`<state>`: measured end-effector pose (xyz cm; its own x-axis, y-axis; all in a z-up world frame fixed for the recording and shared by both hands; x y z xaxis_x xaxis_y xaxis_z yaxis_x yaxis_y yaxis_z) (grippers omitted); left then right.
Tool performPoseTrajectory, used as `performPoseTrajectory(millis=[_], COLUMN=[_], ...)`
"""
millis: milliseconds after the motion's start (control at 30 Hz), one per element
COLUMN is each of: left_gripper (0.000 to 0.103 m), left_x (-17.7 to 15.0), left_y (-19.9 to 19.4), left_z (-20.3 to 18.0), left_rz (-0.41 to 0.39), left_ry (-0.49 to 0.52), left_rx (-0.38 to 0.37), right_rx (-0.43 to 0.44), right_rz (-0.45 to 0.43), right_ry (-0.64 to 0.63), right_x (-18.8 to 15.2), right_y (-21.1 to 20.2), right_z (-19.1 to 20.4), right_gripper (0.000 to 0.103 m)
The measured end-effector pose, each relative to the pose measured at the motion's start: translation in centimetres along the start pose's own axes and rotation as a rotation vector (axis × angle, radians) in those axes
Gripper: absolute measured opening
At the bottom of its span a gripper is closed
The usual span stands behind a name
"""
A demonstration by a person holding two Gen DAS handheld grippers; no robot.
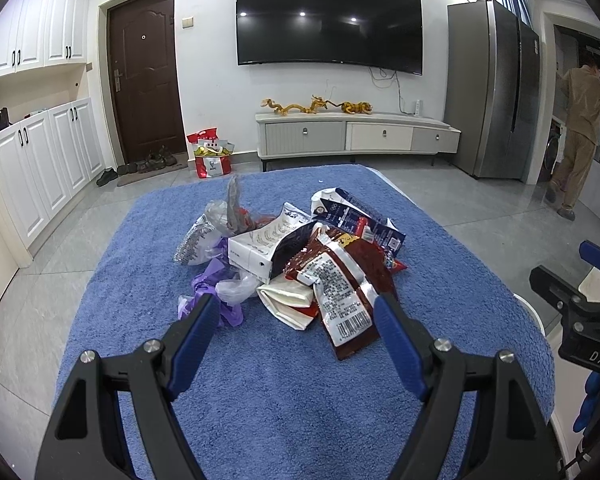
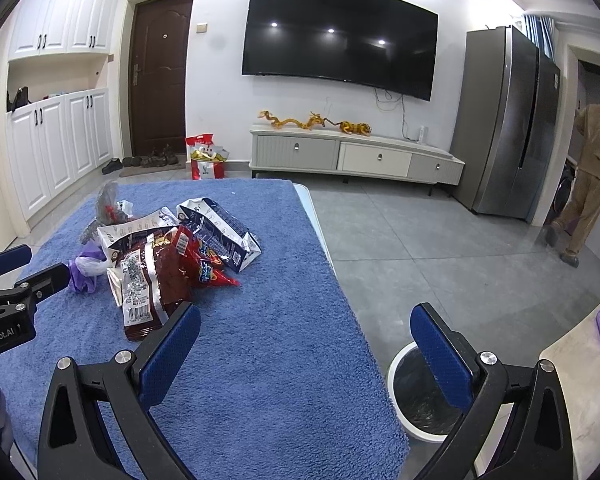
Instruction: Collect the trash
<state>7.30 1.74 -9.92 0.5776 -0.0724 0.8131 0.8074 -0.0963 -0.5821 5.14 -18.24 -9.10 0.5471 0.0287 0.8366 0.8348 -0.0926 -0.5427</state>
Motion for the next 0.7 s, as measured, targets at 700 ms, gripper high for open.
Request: performPoseTrajectory(millis=[700], left_gripper=[0.079], left_x=[0.9], left_y=[-2.5], left_z=[0.1], left_rz=[-0.084], left_ry=[0.012], left_rx=[0.045], right_rx=[0.029], right_rz=[-0.054], right_ry=[0.021], right_x=[0.9], right_y=[-2.0], right_z=[-0.4], right_gripper=[0.103])
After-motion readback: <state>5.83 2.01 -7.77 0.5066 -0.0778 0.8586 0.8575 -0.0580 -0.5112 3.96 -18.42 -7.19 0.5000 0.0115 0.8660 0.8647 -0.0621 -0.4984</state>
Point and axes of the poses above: each gripper's, at about its wrist camera, not at the fingertips, and y roughly the way its jaws point, z to its left, x to its top, the point moved 4 cm from there along y, roughly the way its jaws point, and after that the axes turned 1 degree about -x, right-handed, at the moved point
